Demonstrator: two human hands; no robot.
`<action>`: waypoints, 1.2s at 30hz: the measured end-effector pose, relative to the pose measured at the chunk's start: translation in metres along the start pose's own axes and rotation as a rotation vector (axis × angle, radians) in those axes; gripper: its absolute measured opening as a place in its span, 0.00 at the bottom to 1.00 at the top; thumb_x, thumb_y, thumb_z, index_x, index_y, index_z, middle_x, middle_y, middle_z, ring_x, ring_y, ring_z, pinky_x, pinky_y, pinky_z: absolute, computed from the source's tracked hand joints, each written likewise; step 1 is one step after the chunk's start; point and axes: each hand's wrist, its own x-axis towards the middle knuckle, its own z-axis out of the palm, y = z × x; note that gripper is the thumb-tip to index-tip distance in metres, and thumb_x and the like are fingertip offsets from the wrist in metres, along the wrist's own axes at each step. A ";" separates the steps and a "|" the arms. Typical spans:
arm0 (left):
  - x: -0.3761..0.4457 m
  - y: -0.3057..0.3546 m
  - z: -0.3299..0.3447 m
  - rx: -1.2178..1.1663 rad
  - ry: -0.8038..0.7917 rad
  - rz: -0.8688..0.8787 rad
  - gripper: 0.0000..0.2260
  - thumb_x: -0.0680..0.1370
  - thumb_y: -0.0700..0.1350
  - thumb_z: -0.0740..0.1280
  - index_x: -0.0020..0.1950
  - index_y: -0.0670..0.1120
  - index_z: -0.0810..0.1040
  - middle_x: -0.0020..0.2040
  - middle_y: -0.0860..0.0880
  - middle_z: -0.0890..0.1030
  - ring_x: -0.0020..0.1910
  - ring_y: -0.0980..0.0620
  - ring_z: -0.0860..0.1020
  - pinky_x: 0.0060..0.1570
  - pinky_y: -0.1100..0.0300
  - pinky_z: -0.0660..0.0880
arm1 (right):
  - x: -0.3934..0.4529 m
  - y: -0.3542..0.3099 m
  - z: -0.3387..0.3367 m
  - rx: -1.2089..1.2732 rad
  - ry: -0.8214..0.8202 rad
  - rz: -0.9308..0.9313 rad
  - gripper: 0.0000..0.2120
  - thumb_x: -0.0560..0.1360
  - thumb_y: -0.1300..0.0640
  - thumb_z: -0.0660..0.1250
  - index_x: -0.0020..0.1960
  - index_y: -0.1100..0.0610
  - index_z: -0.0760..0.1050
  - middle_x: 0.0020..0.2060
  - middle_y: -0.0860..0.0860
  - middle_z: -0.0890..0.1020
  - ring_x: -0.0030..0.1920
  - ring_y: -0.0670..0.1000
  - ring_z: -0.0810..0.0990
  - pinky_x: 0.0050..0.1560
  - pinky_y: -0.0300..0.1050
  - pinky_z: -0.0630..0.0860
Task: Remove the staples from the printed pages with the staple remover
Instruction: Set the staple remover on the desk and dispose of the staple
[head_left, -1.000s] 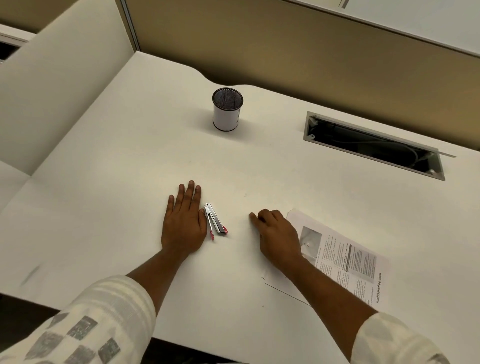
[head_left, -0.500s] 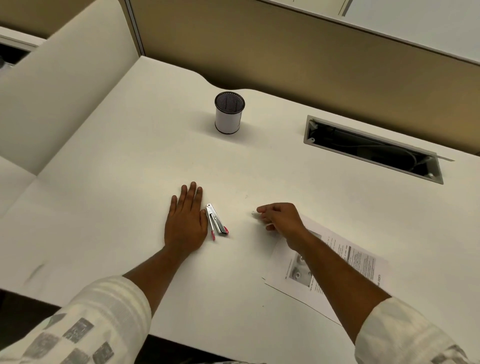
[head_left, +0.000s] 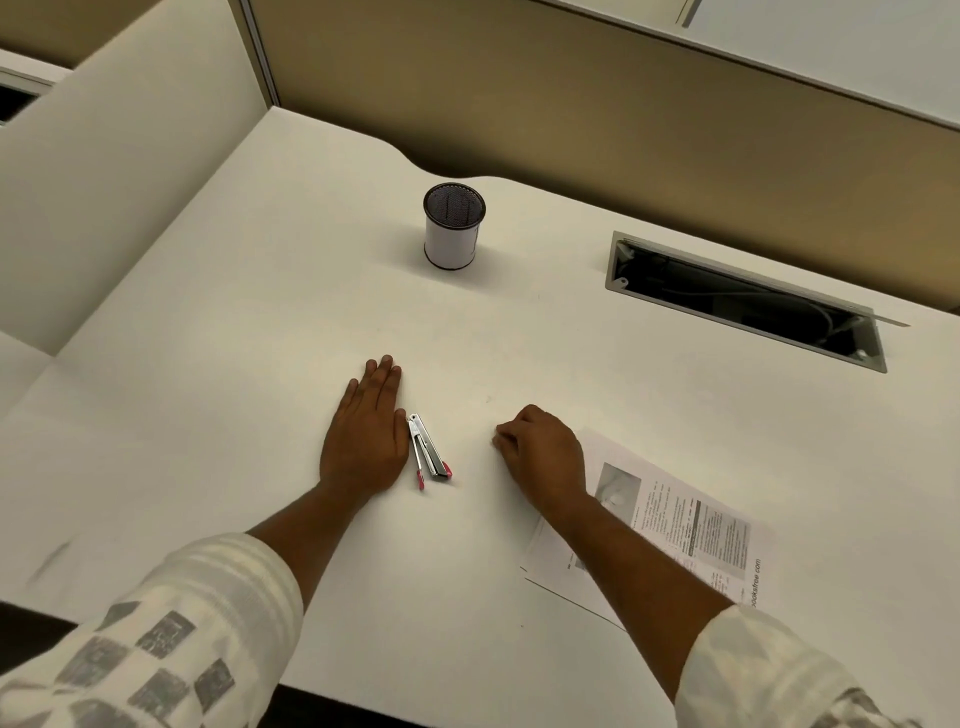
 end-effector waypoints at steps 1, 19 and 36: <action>0.000 -0.001 0.000 0.001 0.000 -0.001 0.27 0.80 0.45 0.55 0.80 0.43 0.60 0.81 0.48 0.59 0.81 0.49 0.55 0.78 0.50 0.56 | 0.002 -0.002 0.000 -0.055 0.000 -0.028 0.11 0.81 0.52 0.64 0.51 0.53 0.85 0.47 0.49 0.80 0.47 0.53 0.79 0.43 0.47 0.76; 0.002 0.002 -0.002 0.078 -0.032 0.010 0.28 0.80 0.45 0.56 0.80 0.42 0.58 0.82 0.47 0.56 0.81 0.49 0.54 0.79 0.50 0.55 | 0.023 -0.003 -0.004 -0.121 -0.024 -0.012 0.08 0.78 0.64 0.63 0.41 0.61 0.75 0.39 0.55 0.77 0.39 0.56 0.77 0.39 0.51 0.75; 0.094 -0.009 -0.001 0.137 -0.102 0.065 0.29 0.82 0.52 0.51 0.82 0.44 0.51 0.83 0.48 0.50 0.82 0.50 0.48 0.79 0.51 0.53 | 0.137 -0.036 -0.054 0.984 0.034 0.424 0.09 0.78 0.60 0.69 0.41 0.57 0.84 0.34 0.47 0.83 0.35 0.47 0.80 0.46 0.48 0.84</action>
